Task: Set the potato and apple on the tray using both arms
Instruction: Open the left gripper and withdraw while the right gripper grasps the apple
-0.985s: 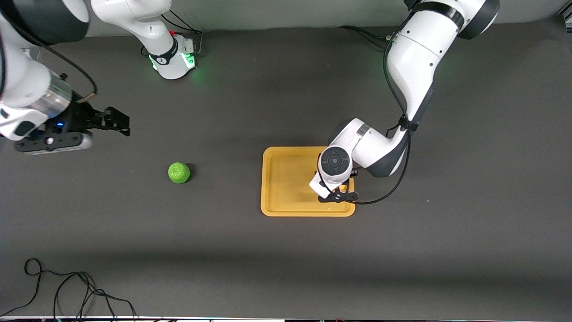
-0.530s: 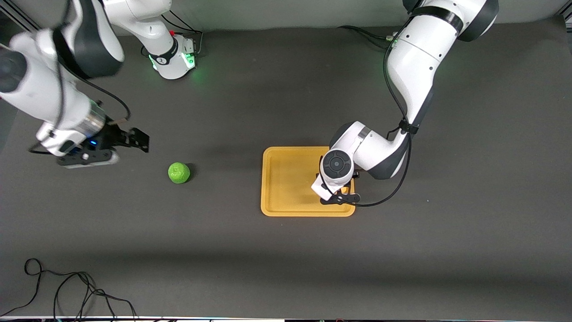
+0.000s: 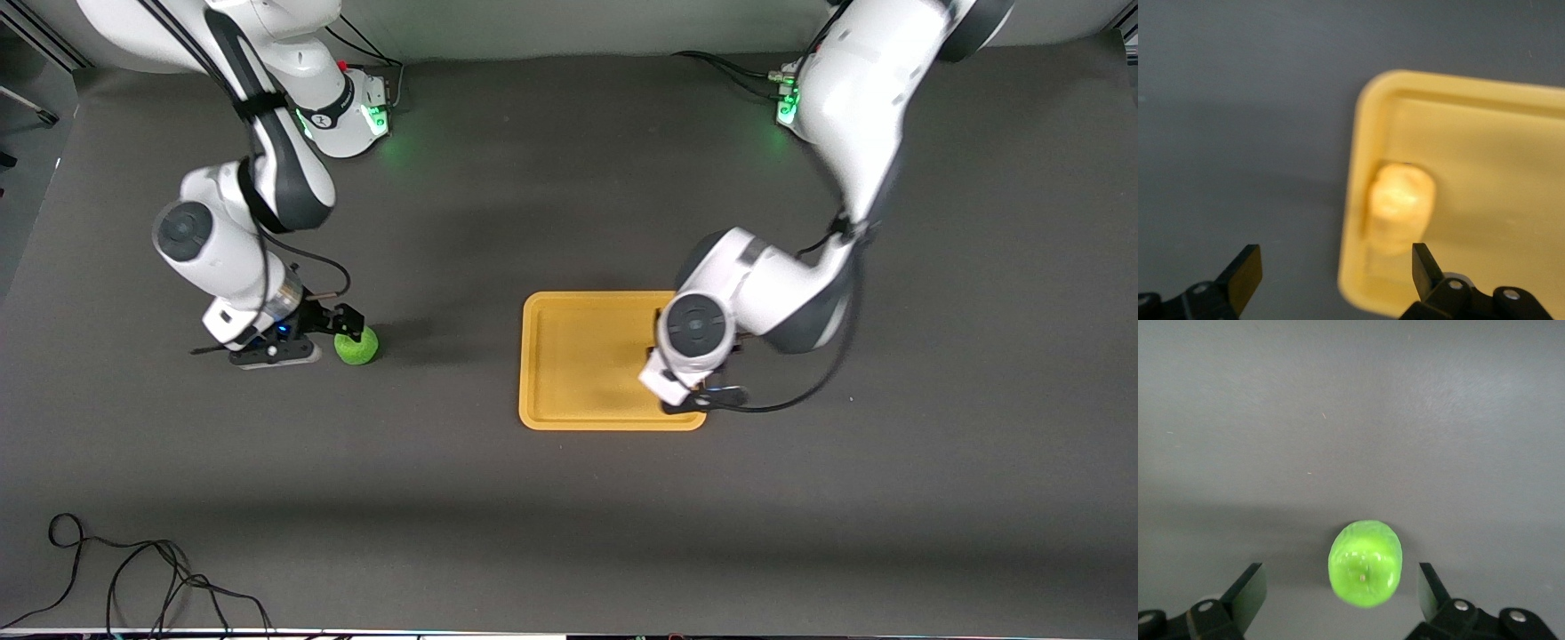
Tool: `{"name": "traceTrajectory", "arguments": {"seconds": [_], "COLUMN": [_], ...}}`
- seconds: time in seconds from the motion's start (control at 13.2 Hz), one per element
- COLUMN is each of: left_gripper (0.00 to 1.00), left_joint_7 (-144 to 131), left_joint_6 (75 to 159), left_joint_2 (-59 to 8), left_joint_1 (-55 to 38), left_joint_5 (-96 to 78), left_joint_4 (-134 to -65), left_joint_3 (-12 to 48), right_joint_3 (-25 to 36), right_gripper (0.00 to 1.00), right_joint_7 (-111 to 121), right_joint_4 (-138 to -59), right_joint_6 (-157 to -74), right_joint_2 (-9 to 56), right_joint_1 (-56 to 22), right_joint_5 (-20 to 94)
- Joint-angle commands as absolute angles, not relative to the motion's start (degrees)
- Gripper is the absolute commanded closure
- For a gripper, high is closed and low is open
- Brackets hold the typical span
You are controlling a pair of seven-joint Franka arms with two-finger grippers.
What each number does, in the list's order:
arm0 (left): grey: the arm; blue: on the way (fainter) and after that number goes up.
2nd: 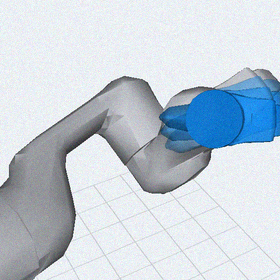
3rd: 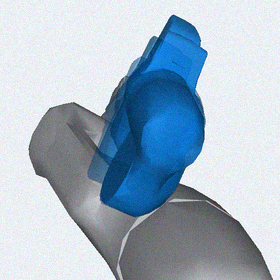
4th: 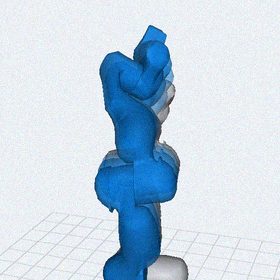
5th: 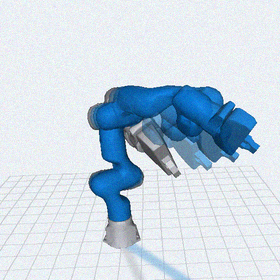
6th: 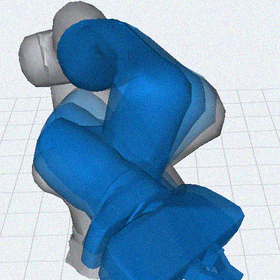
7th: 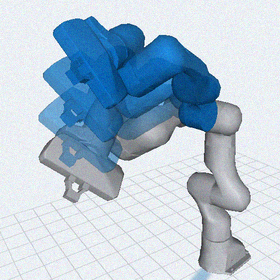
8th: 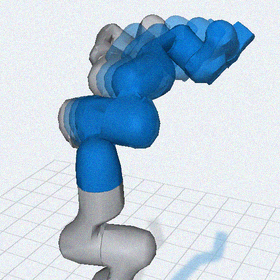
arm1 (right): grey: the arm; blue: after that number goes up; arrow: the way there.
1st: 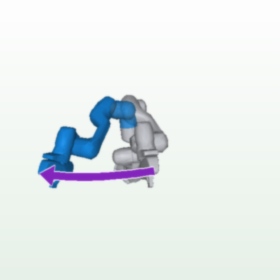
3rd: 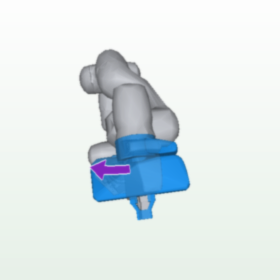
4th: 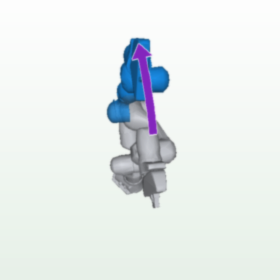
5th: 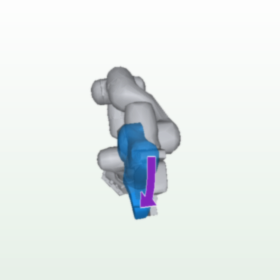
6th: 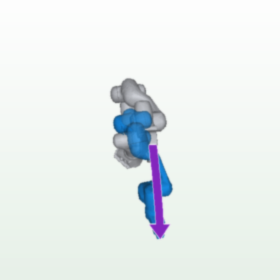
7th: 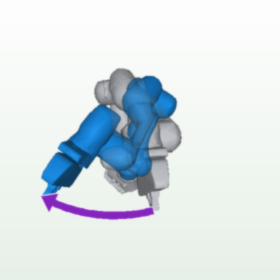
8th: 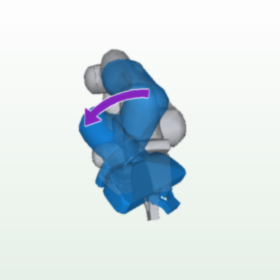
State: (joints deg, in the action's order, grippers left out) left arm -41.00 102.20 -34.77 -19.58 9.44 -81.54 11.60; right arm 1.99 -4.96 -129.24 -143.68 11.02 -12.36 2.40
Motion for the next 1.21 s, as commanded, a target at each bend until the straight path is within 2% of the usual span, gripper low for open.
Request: {"name": "traceTrajectory", "arguments": {"seconds": [0.0,0.23,0.53,0.61,0.68,0.76,0.83,0.98,1.14], "left_gripper": [0.0,0.0,0.01,0.0,0.0,0.0,0.0,0.0,0.0], "left_joint_7": [-30.72,-18.15,-4.24,-4.13,-4.22,-4.22,-4.13,-3.87,-3.6], "left_joint_6": [94.86,93.78,93.69,96.04,98.85,100.36,100.2,100.55,100.81], "left_joint_2": [-24.19,-18.3,-11.01,-9.07,-7.23,-6.16,-6.07,-5.71,-6.06], "left_joint_1": [-12.33,-4.33,6.13,7.11,7.55,7.56,7.65,8.87,8.0], "left_joint_5": [9.49,10.72,8.62,7.22,6.51,6.5,6.5,5.81,5.71], "left_joint_4": [-85.07,-86.74,-91.3,-94.02,-96.91,-98.77,-98.79,-98.79,-98.7], "left_joint_3": [11.43,11.34,11.51,11.51,11.43,11.34,11.34,11.51,11.78], "right_joint_3": [2.29,2.29,2.29,2.29,2.29,2.37,2.37,2.46,2.55], "right_gripper": [0.0,0.0,0.0,0.03,0.23,0.37,0.43,0.44,0.45], "right_joint_7": [-4.84,-4.57,-4.4,-4.39,-4.31,-4.31,-4.13,-4.3,-4.39], "right_joint_4": [-130.69,-133.15,-133.33,-133.33,-133.33,-133.24,-133.16,-132.37,-129.83], "right_joint_6": [-149.31,-155.73,-156.01,-155.83,-155.57,-154.44,-153.12,-151.18,-144.36], "right_joint_2": [14.23,17.21,19.6,19.6,19.6,19.43,18.64,15.49,10.49], "right_joint_1": [-12.83,-12.83,-12.74,-12.74,-12.74,-12.66,-12.66,-12.66,-12.57], "right_joint_5": [3.43,3.43,3.43,3.43,3.43,3.43,3.43,3.43,3.43]}}
